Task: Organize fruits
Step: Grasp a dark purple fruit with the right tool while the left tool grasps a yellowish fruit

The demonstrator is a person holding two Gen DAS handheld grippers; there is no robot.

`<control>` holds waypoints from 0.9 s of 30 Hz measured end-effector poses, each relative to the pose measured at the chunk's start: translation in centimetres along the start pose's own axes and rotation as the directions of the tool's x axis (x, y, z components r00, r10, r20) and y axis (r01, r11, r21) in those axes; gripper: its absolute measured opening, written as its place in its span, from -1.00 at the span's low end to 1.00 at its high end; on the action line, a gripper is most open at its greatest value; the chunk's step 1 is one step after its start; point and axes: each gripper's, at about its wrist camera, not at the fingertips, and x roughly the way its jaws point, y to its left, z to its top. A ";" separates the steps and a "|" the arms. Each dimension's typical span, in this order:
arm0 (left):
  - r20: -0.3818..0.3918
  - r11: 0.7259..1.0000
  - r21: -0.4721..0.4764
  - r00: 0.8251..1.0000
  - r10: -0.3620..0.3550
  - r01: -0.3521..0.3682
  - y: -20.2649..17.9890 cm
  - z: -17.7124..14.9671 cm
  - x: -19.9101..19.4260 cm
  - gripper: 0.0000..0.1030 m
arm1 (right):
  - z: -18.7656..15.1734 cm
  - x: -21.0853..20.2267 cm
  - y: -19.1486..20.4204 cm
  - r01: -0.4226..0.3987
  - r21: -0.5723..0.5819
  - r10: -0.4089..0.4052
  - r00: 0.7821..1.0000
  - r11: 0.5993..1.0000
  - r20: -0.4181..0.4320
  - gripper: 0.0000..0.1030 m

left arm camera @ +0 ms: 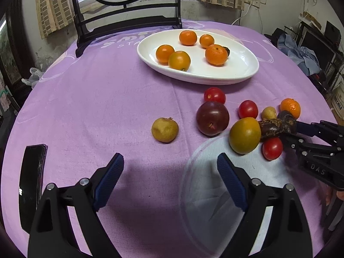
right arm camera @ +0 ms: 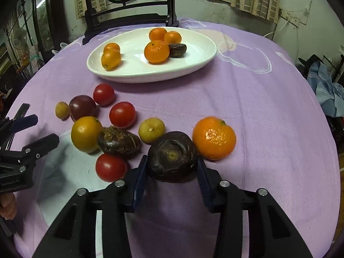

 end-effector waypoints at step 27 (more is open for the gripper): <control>-0.063 0.999 -0.037 0.998 0.028 -0.031 0.7 3.0 3.7 0.16 | -1.5 -3.6 -0.7 -0.182 0.011 0.181 0.980 0.983 0.080 -0.14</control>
